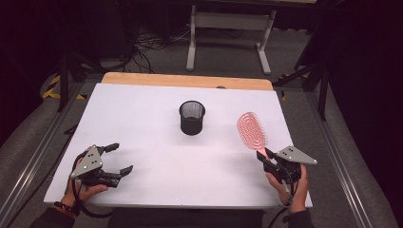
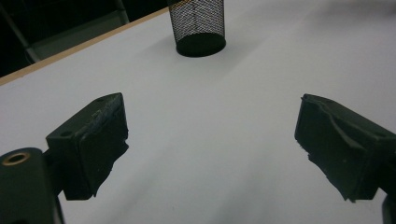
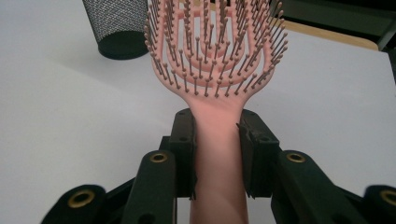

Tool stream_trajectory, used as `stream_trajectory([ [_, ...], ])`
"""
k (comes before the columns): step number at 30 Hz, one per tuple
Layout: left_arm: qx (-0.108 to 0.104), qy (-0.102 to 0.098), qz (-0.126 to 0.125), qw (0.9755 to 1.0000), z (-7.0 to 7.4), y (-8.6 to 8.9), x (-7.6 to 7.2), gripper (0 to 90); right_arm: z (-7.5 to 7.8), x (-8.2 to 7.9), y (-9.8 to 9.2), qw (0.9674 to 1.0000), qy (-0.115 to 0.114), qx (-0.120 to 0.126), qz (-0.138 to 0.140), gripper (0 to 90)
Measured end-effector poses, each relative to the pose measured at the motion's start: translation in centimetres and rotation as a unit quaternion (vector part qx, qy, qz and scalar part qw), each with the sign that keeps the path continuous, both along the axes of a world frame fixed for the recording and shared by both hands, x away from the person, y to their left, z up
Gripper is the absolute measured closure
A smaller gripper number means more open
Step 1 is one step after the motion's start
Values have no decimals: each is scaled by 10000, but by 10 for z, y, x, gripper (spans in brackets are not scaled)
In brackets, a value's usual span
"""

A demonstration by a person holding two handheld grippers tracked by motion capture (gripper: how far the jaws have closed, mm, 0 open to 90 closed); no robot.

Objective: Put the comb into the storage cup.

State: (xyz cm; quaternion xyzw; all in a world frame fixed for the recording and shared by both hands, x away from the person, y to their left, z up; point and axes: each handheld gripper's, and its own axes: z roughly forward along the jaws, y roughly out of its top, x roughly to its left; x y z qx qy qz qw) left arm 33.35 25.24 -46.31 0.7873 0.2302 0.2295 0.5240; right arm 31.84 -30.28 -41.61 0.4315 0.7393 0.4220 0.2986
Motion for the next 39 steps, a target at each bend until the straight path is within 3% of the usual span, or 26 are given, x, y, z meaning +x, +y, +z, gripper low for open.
stream_trajectory([
  [10, -103, 35, 2, 9999, 3, -7, 5, 102, 3, 1, 19, 9994, -250, 8, 238, 694],
  [19, -218, 180, -84, 9996, 12, -24, 22, 125, 4, 9, 39, 9980, -424, -61, 468, 694],
  [24, -354, 162, -151, 9991, 21, -37, 29, 141, 7, 12, 55, 9967, -563, -35, 581, 693],
  [28, -418, 22, -198, 9989, 31, -51, 29, 146, 8, 13, 68, 9951, -706, -3, 687, 693],
  [30, -553, -40, -200, 9983, 35, -57, 30, 142, 9, 14, 74, 9944, -772, 26, 716, 694],
  [39, -1084, 65, -489, 9929, 50, -83, 31, 140, 8, 17, 103, 9905, -905, 45, 1032, 693],
])
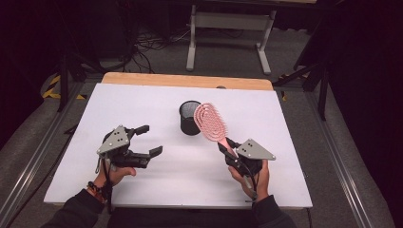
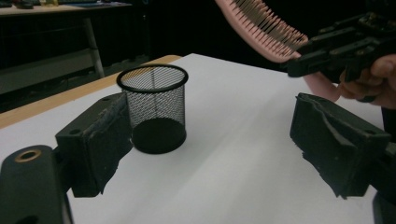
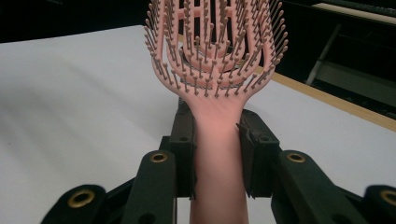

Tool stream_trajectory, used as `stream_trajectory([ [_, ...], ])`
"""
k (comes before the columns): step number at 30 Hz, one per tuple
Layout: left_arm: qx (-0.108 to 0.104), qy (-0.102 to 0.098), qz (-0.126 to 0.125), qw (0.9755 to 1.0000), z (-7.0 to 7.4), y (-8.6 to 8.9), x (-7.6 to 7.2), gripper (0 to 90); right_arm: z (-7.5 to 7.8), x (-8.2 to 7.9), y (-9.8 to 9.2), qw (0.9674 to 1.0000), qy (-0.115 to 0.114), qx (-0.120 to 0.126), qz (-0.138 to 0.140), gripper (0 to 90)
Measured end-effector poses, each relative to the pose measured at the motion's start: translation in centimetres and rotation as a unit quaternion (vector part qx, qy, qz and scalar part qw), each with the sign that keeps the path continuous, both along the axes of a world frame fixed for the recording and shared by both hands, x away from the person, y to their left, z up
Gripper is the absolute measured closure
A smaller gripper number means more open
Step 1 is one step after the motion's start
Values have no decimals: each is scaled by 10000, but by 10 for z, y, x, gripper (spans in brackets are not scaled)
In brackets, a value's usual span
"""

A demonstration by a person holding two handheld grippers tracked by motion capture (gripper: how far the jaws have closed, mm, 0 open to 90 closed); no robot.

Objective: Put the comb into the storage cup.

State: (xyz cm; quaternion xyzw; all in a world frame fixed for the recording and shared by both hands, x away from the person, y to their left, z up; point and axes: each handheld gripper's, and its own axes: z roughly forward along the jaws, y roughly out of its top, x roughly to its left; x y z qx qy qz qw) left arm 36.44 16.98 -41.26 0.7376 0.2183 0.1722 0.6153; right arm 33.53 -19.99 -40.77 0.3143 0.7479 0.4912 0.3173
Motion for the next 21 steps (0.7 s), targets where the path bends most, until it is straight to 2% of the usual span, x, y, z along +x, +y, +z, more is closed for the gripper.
stream_trajectory([
  [2, -150, 54, -108, 9998, 2, -8, 0, 149, -2, 1, 8, 10000, -2, 15, 88, 694],
  [6, -273, 119, -202, 9994, 5, -16, 1, 165, -5, 0, 20, 9998, -18, 3, 201, 693],
  [7, -388, 132, -195, 9990, 5, -23, 2, 174, -7, -1, 25, 9997, -32, -24, 240, 693],
  [9, -402, 201, -261, 9986, 5, -29, 4, 174, -8, -1, 30, 9996, -44, -70, 285, 693],
  [13, -591, 339, -346, 9971, 4, -36, 8, 176, -13, -3, 43, 9990, -66, -192, 399, 693],
  [14, -651, 384, -287, 9967, 4, -38, 9, 176, -14, -4, 46, 9987, -74, -224, 448, 693],
  [18, -760, 609, -262, 9949, 0, -42, 13, 190, -17, -7, 56, 9979, -183, -323, 527, 693],
  [19, -760, 637, -341, 9945, 0, -43, 14, 193, -18, -9, 58, 9977, -238, -352, 531, 693],
  [21, -761, 580, -347, 9948, 0, -44, 12, 201, -18, -11, 61, 9972, -325, -373, 565, 693],
])
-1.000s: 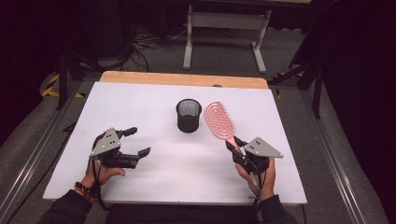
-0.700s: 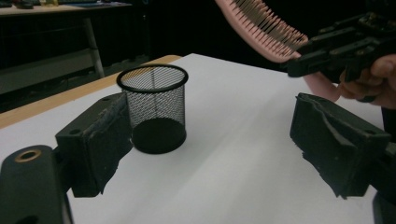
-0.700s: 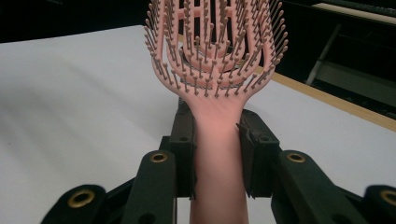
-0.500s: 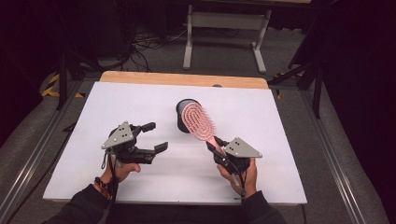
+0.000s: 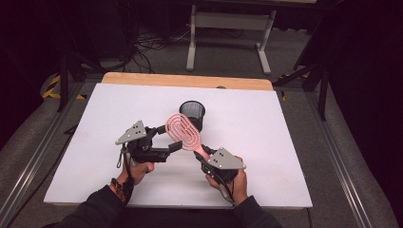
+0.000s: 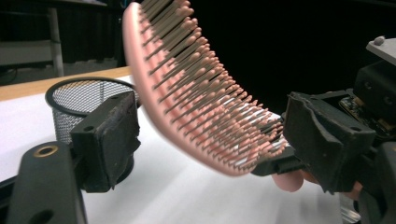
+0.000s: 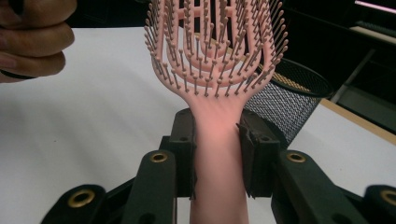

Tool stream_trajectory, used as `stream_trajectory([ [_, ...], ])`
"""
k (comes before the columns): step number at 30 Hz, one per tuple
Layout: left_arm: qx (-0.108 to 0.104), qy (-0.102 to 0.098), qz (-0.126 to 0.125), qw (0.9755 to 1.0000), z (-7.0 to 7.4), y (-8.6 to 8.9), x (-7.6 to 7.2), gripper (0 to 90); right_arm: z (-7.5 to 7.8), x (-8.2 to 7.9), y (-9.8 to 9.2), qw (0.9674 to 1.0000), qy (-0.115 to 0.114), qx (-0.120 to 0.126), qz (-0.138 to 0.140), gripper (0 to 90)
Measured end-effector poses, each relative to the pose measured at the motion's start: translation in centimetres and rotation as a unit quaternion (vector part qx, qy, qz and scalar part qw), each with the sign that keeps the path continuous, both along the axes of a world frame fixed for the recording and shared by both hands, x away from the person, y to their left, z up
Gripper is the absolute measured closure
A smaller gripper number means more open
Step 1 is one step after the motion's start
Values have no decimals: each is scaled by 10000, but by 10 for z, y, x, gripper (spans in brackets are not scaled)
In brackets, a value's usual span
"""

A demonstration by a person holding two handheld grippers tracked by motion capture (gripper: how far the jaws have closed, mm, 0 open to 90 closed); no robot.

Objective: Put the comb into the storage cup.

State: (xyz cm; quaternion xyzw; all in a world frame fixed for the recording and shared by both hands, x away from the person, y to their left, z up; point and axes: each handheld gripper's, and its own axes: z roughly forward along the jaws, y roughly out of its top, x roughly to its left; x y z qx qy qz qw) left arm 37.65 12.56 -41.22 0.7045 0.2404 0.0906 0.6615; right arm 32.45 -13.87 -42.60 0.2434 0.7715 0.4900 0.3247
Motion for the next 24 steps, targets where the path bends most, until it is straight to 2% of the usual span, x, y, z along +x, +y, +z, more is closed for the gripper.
stream_trajectory([
  [3, -53, -57, 36, 10000, 0, -1, -1, 248, -2, -2, 6, 9999, -110, -71, 37, 693],
  [6, -99, -14, 94, 9999, -1, -1, 0, 295, -4, -2, 10, 9998, -143, -150, 48, 693],
  [8, -255, 38, 275, 9993, -5, 2, 3, 357, -7, -3, 14, 9996, -144, -215, 79, 692],
  [11, -453, 191, 242, 9985, -8, 6, 7, 457, -11, -3, 17, 9993, -176, -303, 100, 693],
  [13, -500, 227, 162, 9984, -9, 8, 8, 503, -13, -3, 19, 9991, -213, -364, 66, 693],
  [17, -620, 170, -34, 9979, -7, 10, 7, 553, -14, -4, 19, 9988, -268, -415, 40, 693],
  [20, -636, 127, -91, 9979, -6, 11, 4, 578, -16, -6, 21, 9976, -405, -559, -7, 692],
  [24, -560, -7, -167, 9983, -1, 9, -1, 607, -18, -6, 22, 9975, -382, -586, -38, 691],
])
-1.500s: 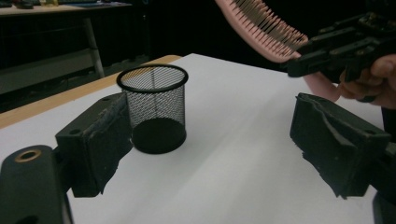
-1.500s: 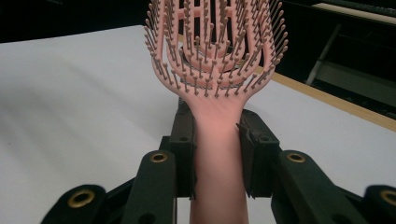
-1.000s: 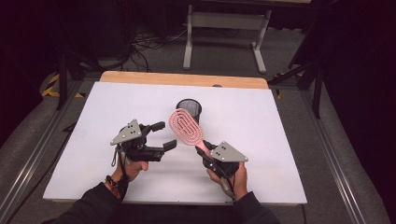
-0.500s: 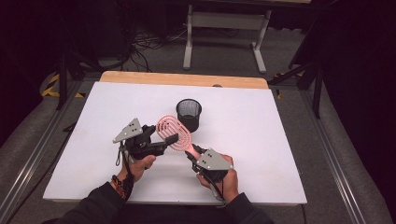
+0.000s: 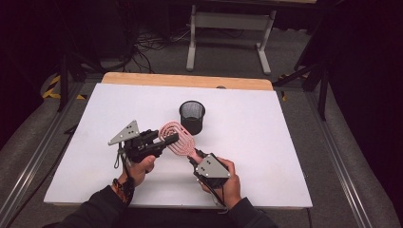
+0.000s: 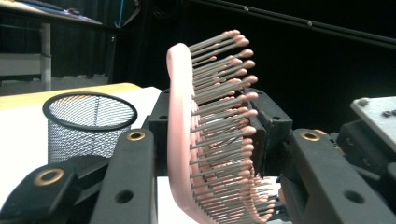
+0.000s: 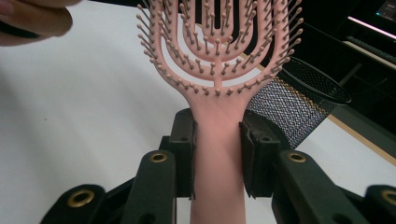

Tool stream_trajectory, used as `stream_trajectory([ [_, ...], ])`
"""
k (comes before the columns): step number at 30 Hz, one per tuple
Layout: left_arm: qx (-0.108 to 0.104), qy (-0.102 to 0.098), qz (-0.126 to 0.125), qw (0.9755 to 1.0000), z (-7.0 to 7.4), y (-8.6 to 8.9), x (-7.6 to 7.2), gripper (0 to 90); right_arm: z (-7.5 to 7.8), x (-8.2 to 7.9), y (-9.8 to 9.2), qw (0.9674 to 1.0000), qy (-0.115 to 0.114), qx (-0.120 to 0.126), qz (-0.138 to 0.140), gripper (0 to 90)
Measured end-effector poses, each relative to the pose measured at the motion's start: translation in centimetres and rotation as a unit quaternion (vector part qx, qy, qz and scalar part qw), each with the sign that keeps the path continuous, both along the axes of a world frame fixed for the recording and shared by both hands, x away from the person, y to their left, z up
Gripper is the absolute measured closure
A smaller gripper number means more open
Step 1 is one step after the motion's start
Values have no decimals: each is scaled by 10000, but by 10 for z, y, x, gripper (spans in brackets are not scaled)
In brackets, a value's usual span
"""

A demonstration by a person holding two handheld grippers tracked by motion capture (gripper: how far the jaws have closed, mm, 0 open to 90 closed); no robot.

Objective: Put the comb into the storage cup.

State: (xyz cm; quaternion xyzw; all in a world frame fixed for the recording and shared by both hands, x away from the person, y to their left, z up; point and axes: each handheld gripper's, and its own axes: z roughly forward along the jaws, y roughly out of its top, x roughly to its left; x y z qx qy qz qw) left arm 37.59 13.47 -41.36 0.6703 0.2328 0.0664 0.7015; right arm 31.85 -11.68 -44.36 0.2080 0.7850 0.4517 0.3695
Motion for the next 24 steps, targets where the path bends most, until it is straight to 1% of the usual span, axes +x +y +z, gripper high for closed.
stream_trajectory([
  [3, 14, -82, -105, 9999, 1, 0, -1, 621, -1, 0, 1, 10000, 22, 9, 16, 689],
  [4, -32, -75, -123, 9999, 1, 1, -1, 625, -1, 0, 1, 10000, 15, 8, 9, 687],
  [6, 5, -90, -80, 9999, 2, 2, 0, 632, -2, 1, 0, 10000, 49, 41, 11, 671],
  [7, -1, -91, -64, 9999, 2, 3, 1, 632, -2, 1, 0, 10000, 61, 36, -6, 667],
  [8, -55, -82, -74, 9999, 2, 5, 1, 632, -2, 2, 0, 10000, 66, 30, -31, 668],
  [9, -74, -105, -50, 9999, 3, 6, 1, 632, -2, 1, -1, 10000, 69, 53, -26, 658],
  [10, -47, -127, -1, 9999, 4, 7, 1, 632, -1, 1, -1, 10000, 72, 54, -28, 636],
  [12, -48, -164, -4, 9999, 6, 9, 1, 633, -1, 1, -2, 10000, 60, 37, -43, 625],
  [14, -34, -205, 55, 9998, 8, 11, 0, 633, 0, 0, -3, 9999, 83, 45, -32, 607],
  [16, -41, -205, 53, 9998, 8, 12, 0, 634, 1, 0, -4, 10000, 61, 35, -62, 560],
  [19, 16, -255, 90, 9996, 9, 14, 0, 634, 3, 1, -7, 9999, 99, 5, -109, 527],
  [21, 27, -278, 123, 9995, 10, 15, 0, 634, 4, 1, -9, 9998, 133, 18, -118, 488],
  [24, 71, -364, 147, 9992, 12, 19, -1, 634, 6, 0, -18, 9997, 179, 107, -124, 430],
])
